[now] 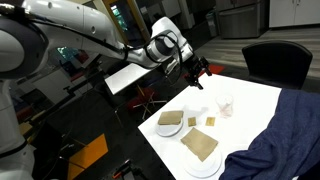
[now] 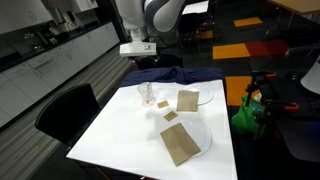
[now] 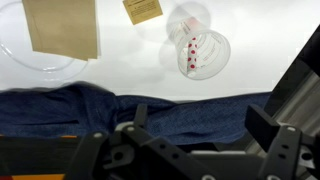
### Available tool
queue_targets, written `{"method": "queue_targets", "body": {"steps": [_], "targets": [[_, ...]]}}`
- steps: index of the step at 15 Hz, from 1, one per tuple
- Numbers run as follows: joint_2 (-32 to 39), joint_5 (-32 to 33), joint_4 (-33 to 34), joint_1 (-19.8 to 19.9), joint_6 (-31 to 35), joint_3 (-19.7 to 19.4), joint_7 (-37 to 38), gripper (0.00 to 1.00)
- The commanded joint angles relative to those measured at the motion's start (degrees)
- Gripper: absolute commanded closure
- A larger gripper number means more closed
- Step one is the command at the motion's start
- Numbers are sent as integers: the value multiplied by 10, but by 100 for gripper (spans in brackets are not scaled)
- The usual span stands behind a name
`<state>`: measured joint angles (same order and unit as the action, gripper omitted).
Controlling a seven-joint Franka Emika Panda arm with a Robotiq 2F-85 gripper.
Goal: Pick up the marker from the cup and put it on the table
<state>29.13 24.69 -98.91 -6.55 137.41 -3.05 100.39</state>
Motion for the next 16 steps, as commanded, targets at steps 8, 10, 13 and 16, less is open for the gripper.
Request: {"method": "queue_targets", "body": {"steps": [8, 10, 13, 16], "targets": [[110, -39, 115, -39, -10, -52, 6, 0], [128, -45, 128, -39, -10, -58, 3, 0], [152, -60, 150, -36, -13, -61, -1, 1], [175, -76, 168, -34, -16, -65, -4, 7]]}}
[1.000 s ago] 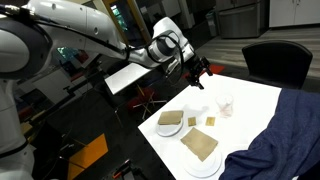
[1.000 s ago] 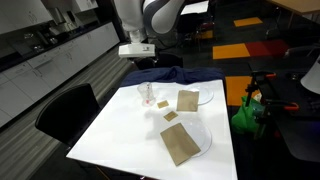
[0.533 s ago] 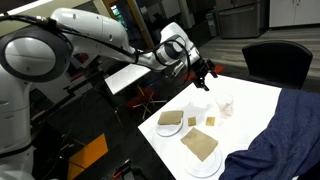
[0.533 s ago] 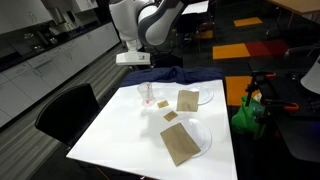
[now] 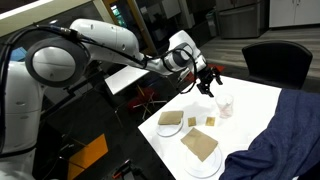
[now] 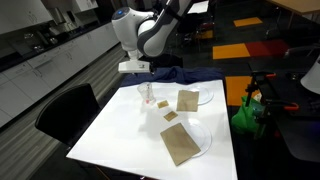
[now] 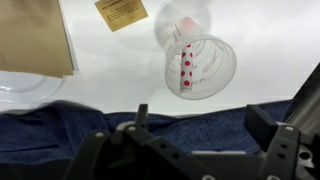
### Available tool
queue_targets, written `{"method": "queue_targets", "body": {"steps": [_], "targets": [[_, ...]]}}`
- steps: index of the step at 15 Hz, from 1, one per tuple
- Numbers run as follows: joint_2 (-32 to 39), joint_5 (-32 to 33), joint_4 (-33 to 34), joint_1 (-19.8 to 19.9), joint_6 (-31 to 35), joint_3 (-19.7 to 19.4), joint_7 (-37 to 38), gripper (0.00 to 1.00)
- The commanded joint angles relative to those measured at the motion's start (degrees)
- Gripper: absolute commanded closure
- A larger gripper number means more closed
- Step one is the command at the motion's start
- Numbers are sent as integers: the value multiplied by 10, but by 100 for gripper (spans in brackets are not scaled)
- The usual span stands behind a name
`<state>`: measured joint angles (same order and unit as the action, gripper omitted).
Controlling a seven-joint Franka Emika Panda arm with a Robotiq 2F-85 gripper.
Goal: Pick up the marker from the cup and put it on the table
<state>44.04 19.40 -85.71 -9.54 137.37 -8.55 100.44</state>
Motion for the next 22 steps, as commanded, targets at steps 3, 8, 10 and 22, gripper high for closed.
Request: {"method": "queue_targets", "body": {"steps": [3, 8, 10, 22], "targets": [[47, -34, 57, -5, -20, -14, -4, 10], [82, -47, 97, -4, -23, -22, -2, 15], [96, -49, 113, -4, -21, -26, -1, 14], [159, -64, 190, -1, -37, -36, -1, 35]]}}
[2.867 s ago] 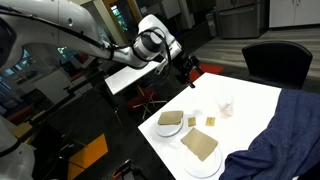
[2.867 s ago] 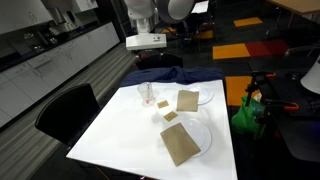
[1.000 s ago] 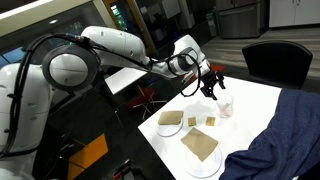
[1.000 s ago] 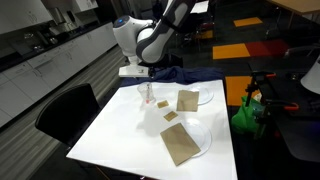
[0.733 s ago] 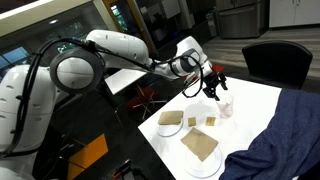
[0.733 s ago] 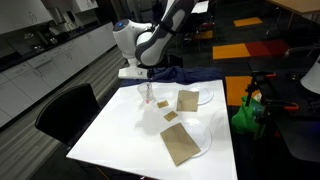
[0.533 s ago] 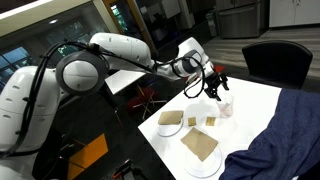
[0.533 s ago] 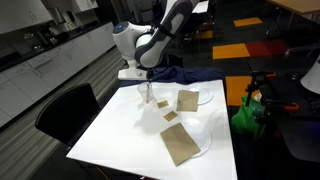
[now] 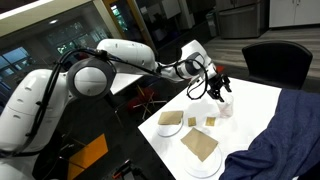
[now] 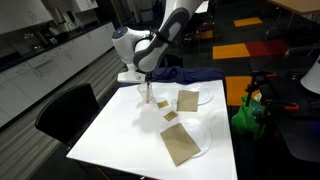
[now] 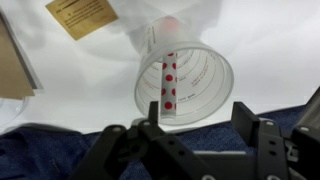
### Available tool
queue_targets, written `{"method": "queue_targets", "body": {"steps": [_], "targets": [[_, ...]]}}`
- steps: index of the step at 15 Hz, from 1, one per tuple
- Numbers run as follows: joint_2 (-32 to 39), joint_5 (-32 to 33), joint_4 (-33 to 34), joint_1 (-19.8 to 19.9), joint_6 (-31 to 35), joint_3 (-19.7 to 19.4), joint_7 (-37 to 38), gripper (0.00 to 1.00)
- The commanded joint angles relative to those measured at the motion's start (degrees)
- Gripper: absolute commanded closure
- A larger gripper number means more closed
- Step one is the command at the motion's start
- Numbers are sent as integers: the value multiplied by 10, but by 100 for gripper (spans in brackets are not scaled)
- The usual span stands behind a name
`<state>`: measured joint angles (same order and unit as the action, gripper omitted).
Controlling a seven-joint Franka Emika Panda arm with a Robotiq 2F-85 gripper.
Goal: Pick up the marker from the cup and put it on the table
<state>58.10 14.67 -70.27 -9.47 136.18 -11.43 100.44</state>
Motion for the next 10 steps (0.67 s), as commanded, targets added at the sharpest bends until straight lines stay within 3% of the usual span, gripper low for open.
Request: {"method": "queue_targets", "body": {"steps": [1, 3, 10], "targets": [[21, -18, 39, -2, -26, -9, 0, 36], [26, -20, 44, -2, -26, -11, 2, 43], [33, -16, 46, -7, -15, -24, 25, 46]]}}
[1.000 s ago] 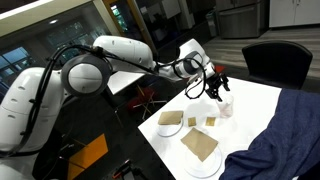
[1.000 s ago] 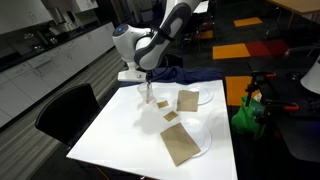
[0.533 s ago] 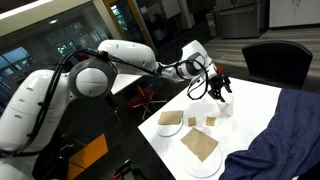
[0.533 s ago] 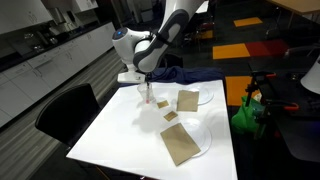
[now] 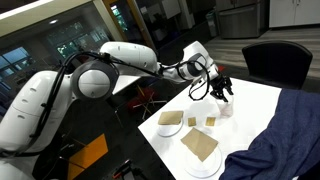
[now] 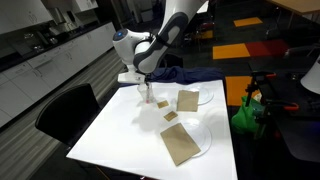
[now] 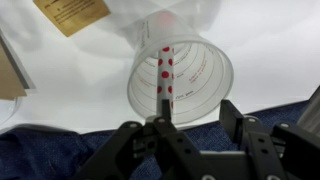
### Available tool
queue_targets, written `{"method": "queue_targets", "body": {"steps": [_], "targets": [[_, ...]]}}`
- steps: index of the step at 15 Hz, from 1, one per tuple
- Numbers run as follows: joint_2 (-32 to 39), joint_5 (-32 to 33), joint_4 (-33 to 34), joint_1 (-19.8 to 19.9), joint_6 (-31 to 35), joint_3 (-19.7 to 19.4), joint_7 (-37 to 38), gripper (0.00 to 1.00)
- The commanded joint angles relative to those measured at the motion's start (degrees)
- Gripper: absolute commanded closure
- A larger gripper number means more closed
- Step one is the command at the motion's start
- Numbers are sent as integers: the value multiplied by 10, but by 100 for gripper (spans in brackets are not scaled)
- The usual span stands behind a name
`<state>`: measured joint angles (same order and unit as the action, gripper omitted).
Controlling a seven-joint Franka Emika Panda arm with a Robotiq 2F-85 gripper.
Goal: Pick up the marker from the cup and put it on the table
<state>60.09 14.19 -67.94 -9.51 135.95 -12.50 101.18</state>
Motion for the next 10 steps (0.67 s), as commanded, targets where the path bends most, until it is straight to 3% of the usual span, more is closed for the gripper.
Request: {"method": "queue_targets", "body": {"steps": [1, 10], "targets": [[15, -12, 24, -6, -13, -13, 21, 46], [13, -9, 22, -11, -11, -17, 24, 46]]}}
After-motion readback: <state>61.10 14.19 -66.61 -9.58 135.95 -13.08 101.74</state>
